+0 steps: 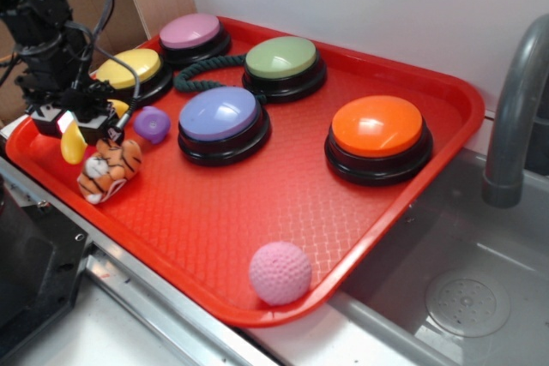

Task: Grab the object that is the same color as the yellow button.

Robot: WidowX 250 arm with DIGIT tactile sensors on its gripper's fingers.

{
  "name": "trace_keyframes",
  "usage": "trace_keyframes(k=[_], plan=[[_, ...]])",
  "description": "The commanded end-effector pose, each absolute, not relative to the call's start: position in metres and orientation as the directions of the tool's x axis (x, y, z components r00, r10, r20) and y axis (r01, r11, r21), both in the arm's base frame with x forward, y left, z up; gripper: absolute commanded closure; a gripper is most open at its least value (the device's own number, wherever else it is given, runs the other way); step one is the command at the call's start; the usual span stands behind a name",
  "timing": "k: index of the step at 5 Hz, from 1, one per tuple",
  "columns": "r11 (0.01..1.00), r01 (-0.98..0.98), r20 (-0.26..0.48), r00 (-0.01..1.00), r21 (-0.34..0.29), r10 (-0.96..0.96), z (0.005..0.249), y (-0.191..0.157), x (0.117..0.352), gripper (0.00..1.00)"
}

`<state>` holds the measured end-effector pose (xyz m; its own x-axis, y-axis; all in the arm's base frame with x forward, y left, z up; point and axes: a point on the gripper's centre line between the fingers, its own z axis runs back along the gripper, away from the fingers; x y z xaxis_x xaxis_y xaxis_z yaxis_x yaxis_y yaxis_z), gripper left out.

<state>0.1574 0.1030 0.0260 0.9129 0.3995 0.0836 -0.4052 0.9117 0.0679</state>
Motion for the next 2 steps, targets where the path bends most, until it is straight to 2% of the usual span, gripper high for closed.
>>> trace_keyframes(k=[1, 2], plan=[[0.967, -0.249, 0.186, 0.954, 0.061, 0.234, 0.082, 0.06, 0.185, 1.0], [0.983, -0.177, 0.188, 0.968, 0.044, 0.165, 0.101, 0.03, 0.192, 1.0]])
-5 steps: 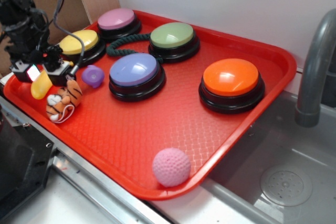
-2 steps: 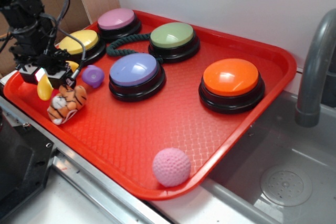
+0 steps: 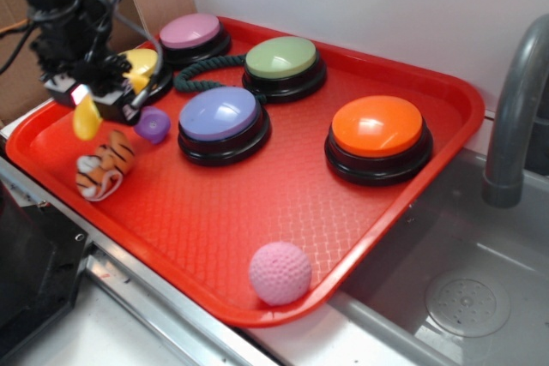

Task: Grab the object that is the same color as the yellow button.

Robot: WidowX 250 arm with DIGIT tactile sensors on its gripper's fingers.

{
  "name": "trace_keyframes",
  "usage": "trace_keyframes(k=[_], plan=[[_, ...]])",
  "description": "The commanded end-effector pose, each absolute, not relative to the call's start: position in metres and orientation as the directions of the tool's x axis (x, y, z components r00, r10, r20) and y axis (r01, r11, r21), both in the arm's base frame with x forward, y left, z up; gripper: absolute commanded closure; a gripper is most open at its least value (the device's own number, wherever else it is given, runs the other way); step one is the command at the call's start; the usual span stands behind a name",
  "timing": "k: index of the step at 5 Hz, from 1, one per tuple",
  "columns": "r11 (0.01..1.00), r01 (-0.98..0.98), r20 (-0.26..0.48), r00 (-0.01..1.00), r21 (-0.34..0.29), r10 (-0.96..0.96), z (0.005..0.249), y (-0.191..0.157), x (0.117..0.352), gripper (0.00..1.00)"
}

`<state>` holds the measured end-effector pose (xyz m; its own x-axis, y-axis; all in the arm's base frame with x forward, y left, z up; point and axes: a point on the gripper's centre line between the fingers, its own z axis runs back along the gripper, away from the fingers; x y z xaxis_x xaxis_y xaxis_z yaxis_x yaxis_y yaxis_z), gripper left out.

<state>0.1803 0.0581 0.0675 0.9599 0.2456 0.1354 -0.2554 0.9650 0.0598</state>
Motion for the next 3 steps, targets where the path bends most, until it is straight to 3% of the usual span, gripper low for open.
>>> trace_keyframes(k=[1, 2, 3], plan=[[0.998, -0.061, 0.163, 0.985, -0.025, 0.064, 0.117, -0.003, 0.194, 1.0], [1.0, -0.03, 0.122, 0.992, 0.001, 0.03, 0.111, -0.007, 0.191, 1.0], [0.999, -0.026, 0.018, 1.0, 0.045, 0.026, 0.106, 0.006, 0.191, 0.97]])
